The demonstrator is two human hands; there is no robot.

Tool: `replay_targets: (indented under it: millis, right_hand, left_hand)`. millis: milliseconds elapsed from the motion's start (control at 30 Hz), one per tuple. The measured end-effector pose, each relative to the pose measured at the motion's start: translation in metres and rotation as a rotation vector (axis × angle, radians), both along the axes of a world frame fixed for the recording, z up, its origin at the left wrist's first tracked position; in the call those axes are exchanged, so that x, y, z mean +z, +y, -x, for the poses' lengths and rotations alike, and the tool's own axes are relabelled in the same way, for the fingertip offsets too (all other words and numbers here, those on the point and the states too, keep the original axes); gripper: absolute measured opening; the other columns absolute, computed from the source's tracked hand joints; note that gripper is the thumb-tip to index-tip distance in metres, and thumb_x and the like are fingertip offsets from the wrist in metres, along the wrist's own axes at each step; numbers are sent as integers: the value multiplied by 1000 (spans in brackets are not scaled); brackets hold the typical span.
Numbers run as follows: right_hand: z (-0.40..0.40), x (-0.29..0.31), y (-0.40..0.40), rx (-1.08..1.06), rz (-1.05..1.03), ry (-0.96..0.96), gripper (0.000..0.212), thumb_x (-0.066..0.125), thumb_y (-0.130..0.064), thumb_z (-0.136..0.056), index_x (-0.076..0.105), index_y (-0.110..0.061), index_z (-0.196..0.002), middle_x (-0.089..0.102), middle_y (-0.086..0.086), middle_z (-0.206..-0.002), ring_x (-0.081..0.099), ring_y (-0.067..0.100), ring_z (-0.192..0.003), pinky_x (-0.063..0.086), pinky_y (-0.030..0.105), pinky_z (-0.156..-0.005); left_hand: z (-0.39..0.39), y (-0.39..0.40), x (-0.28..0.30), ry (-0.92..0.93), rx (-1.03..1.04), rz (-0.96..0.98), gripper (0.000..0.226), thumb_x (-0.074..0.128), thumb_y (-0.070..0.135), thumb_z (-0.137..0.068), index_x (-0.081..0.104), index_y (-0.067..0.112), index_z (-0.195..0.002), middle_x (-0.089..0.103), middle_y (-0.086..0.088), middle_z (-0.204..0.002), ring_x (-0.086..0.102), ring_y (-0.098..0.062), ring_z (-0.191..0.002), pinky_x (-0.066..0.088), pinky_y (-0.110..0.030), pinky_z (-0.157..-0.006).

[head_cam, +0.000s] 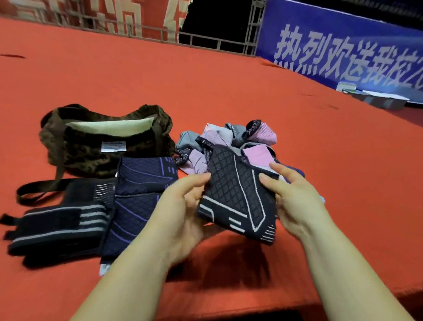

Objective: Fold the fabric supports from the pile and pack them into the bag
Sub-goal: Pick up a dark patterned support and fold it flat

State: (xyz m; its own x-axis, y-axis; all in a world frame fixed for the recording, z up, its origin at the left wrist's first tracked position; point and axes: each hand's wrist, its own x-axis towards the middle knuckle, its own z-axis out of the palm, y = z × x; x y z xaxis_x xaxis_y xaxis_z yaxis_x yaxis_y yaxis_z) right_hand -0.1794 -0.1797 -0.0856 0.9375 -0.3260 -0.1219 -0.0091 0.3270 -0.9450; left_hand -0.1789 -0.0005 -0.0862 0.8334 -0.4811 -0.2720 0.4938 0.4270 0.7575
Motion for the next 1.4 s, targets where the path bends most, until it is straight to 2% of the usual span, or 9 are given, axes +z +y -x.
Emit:
replay_targets:
  millis: [133, 267, 400, 533, 700, 800, 967, 1133, 1400]
  right_hand:
    - [-18, 34, 34, 342, 254, -4, 41, 60, 6, -85, 54, -15, -119, 71, 13, -101, 69, 17, -78, 55, 22, -59]
    - [-36, 45, 74, 495, 531, -32, 44, 69, 0, -80, 57, -23, -115, 71, 16, -101, 69, 25, -93, 55, 35, -84]
    - [-49, 40, 99, 523, 614, 35, 34, 72, -19, -80, 61, -21, -112, 73, 8, -94, 70, 20, -86, 54, 29, -75]
    - [-46, 23, 109, 693, 455, 273, 26, 64, -34, -81, 68, -15, -99, 72, 1, -95, 66, 16, -84, 54, 29, -73]
    - [-49, 4, 127, 536, -108, 279, 23, 64, -14, -75, 68, -9, -97, 73, 7, -86, 69, 16, -70, 59, 29, -64]
    - [-48, 0, 134, 554, 35, 211, 22, 56, -6, -87, 66, -9, -107, 73, 8, -97, 69, 18, -78, 57, 27, -66]
    - [-41, -9, 131, 352, 302, 86, 39, 63, 1, -84, 55, -14, -118, 72, 11, -95, 70, 20, -79, 53, 25, -58]
    - [-24, -32, 129, 282, 695, 101, 51, 72, -12, -79, 47, -25, -121, 67, 4, -79, 65, 15, -69, 49, 29, -66]
    - [-15, -50, 128, 255, 1014, 111, 51, 71, -20, -78, 44, -29, -120, 56, -9, -68, 52, -6, -56, 38, 10, -53]
  left_hand:
    - [-19, 54, 13, -50, -248, -88, 73, 52, 61, -65, 68, 6, -110, 68, -15, -108, 66, -30, -92, 55, -37, -76]
    - [-25, 83, 16, -114, -207, -254, 34, 67, 31, -60, 77, 14, -87, 72, -11, -97, 68, -25, -84, 51, -40, -80]
    - [-30, 108, 4, -177, -131, -260, 47, 56, 7, -58, 65, 1, -104, 67, -18, -93, 65, -27, -79, 55, -40, -69]
    - [-37, 129, -3, -112, -15, -100, 54, 45, 5, -64, 61, 0, -115, 66, -22, -111, 65, -28, -88, 59, -37, -65]
    - [-42, 135, -11, -64, 193, -48, 36, 38, -4, -80, 65, 4, -103, 72, -14, -95, 69, -23, -77, 59, -32, -58]
    - [-44, 133, -13, -57, 258, -101, 33, 39, -4, -84, 63, 5, -105, 71, -12, -97, 68, -21, -80, 58, -32, -61]
    - [-47, 135, -23, -82, 300, -335, 21, 61, 21, -86, 67, 4, -99, 71, -18, -100, 66, -33, -92, 51, -49, -91]
    - [-42, 137, -39, -334, 306, -848, 33, 67, 31, -83, 46, 14, -64, 47, 0, -50, 43, -11, -42, 36, -16, -44]
    - [-37, 136, -54, -429, 267, -1298, 40, 76, 42, -72, 46, 16, -62, 53, 5, -54, 51, -17, -55, 44, -31, -59]
